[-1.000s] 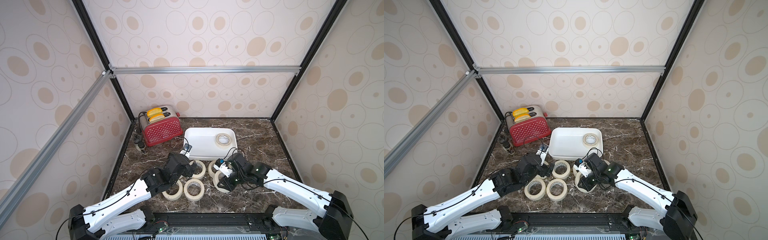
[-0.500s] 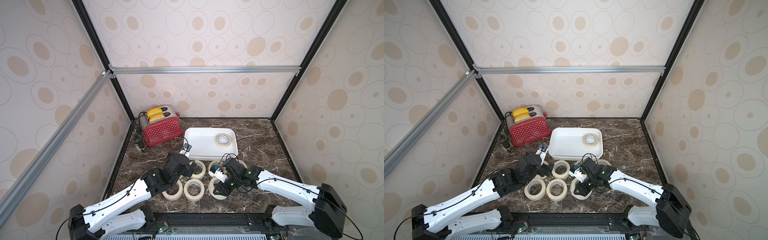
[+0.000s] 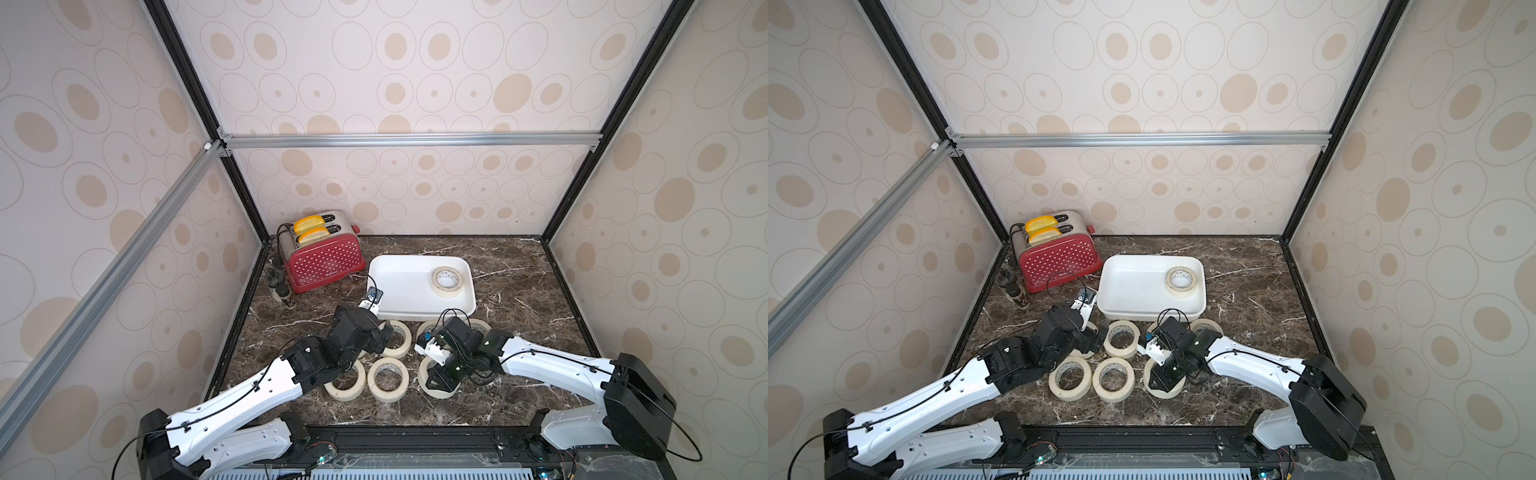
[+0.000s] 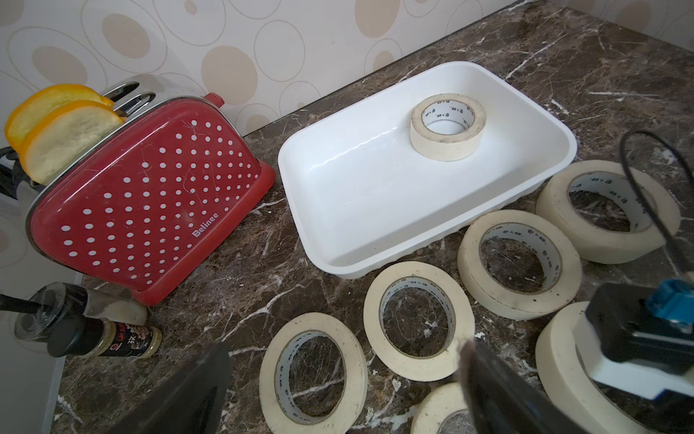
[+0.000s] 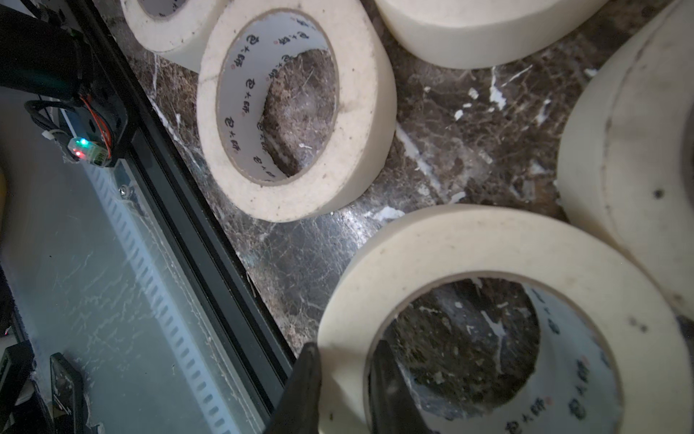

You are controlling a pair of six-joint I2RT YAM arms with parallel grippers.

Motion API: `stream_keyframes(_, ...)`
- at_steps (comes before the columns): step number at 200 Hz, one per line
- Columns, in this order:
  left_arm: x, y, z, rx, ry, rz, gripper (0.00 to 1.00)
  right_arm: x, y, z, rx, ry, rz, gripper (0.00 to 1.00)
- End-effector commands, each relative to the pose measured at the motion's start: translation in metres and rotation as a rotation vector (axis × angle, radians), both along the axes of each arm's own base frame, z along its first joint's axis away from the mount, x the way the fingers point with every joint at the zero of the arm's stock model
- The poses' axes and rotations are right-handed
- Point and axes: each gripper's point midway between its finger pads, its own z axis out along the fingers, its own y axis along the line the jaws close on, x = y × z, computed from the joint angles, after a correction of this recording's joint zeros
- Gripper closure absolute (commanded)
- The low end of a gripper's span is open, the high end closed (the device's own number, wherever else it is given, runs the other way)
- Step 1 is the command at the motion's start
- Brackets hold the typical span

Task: Take out the art tape in the storage box
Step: Place the art tape at the center of the board.

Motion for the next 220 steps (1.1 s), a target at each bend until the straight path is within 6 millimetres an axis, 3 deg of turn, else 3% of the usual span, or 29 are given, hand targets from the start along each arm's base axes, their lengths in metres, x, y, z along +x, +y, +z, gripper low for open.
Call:
stream_keyframes(1, 0.003, 0.002, 0.001, 0.017, -0.011, 0.009, 0.01, 0.004, 0.005, 0.002, 0.004, -0.03, 0.029, 0.87)
stream_keyframes(46, 0.003, 0.002, 0.001, 0.017, -0.011, 0.011, 0.01, 0.0, 0.003, -0.007, -0.012, -0.007, 0.043, 0.81)
stream_keyframes(125, 0.004, 0.002, -0.002, 0.025, -0.006, 0.012, 0.01, 0.003, 0.002, -0.011, -0.033, -0.007, 0.024, 0.57)
stream_keyframes(174, 0.003, 0.003, 0.001, 0.015, -0.013, 0.016, 0.01, 0.021, 0.003, 0.023, -0.014, -0.118, -0.001, 0.46)
stream_keyframes(220, 0.001, 0.005, 0.008, -0.007, -0.027, 0.015, 0.01, 0.074, -0.001, 0.066, 0.007, -0.295, -0.102, 0.33)
